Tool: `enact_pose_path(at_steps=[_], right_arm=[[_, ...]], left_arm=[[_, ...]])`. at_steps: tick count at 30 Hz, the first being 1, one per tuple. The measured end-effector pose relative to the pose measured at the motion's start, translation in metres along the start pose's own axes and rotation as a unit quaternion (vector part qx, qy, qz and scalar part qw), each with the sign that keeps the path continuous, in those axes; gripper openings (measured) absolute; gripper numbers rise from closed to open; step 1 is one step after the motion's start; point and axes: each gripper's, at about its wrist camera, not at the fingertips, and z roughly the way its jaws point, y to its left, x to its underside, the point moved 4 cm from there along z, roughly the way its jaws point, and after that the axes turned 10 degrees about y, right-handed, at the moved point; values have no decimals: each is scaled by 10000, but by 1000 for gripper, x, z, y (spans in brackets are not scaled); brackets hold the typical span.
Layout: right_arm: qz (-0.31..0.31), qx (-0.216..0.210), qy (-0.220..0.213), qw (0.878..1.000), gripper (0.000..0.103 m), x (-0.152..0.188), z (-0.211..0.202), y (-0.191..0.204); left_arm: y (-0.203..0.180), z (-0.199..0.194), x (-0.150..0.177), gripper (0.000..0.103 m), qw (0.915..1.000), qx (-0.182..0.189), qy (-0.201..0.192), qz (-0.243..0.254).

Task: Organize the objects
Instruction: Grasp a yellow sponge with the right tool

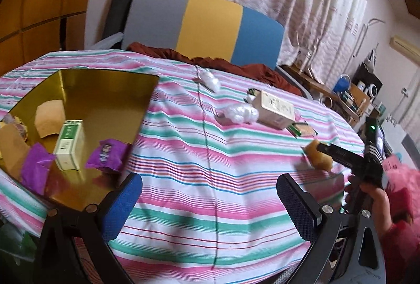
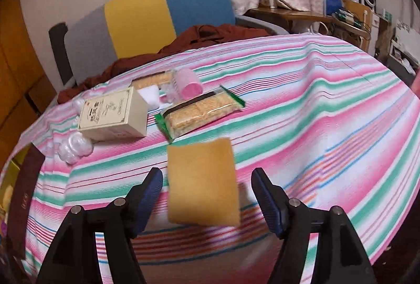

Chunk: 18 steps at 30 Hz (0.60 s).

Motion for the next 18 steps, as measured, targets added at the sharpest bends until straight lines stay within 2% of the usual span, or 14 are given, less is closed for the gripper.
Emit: enact_pose_path(at_steps=[4, 5, 7, 15, 18], right_arm=[[-154, 285, 118, 9994, 70, 2, 14, 8], [-145, 269, 103, 9995, 63, 3, 16, 8], [-124, 411, 38, 9991, 58, 3, 17, 8], [137, -24, -419, 9990, 56, -4, 15, 15], [269, -142, -370, 9988, 56, -1, 21, 14]], left_arm=[[-5, 3, 0, 103, 9999, -15, 69, 94], [-7, 5, -1, 103, 9999, -26, 93, 120], [-8, 8, -2, 103, 9998, -59, 130, 141], [-18, 38, -15, 103, 9986, -123, 432, 287], [-28, 54, -31, 103, 9975, -158, 500, 478]])
